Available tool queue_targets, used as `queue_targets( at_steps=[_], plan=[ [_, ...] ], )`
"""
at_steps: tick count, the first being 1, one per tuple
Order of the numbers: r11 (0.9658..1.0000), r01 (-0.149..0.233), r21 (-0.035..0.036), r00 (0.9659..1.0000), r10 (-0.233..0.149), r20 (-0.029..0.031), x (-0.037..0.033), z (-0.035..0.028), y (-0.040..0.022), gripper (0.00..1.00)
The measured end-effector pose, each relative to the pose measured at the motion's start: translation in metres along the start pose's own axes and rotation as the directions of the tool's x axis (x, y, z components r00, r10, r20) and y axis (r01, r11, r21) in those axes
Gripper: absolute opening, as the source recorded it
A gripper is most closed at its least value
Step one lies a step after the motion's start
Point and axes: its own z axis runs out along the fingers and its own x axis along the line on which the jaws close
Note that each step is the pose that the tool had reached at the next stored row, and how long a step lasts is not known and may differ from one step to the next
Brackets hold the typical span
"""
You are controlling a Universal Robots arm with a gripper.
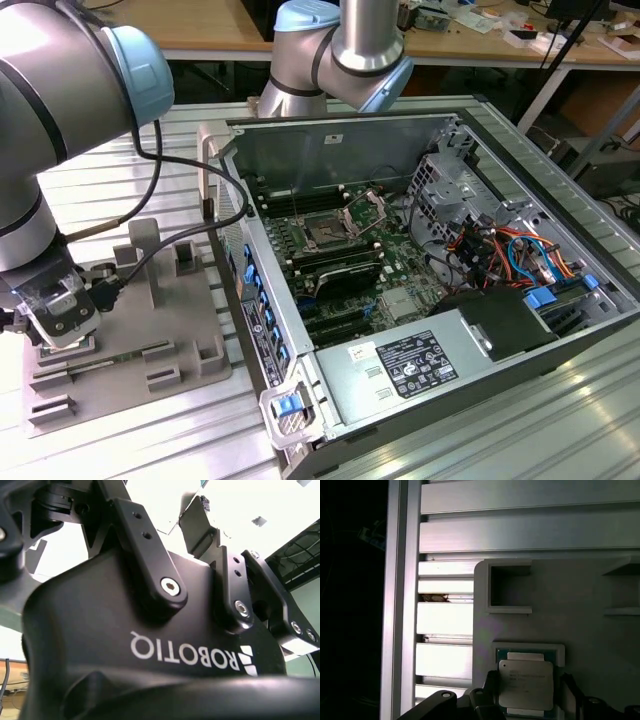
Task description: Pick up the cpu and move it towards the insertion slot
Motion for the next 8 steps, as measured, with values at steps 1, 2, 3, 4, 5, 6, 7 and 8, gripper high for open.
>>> queue_targets(
  at_steps=[1, 2, 3, 4, 5, 6, 7, 8],
  plan=[
    [1.0000, 0.000, -0.0001, 1.0000, 0.000, 0.0001, 0.0002, 0.0001, 0.0000, 0.61],
    [1.0000, 0.001, -0.0001, 1.0000, -0.001, 0.0001, 0.0002, 0.0003, 0.0000, 0.61],
    [1.0000, 0.001, 0.0000, 1.0000, -0.001, -0.0001, 0.0003, 0.0005, 0.0000, 0.61],
    [1.0000, 0.002, 0.0000, 1.0000, -0.002, -0.0001, 0.0004, 0.0007, 0.0000, 0.61],
    [1.0000, 0.004, 0.0000, 1.0000, -0.004, -0.0002, 0.0004, 0.0009, 0.0000, 0.61],
    [1.0000, 0.006, 0.0000, 1.0000, -0.006, -0.0002, 0.0004, 0.0013, 0.0000, 0.61],
    [1.0000, 0.007, 0.0000, 1.0000, -0.007, -0.0003, 0.0004, 0.0019, 0.0000, 0.61],
    [1.0000, 0.007, 0.0000, 1.0000, -0.007, -0.0003, 0.0004, 0.0026, -0.0001, 0.61]
  ],
)
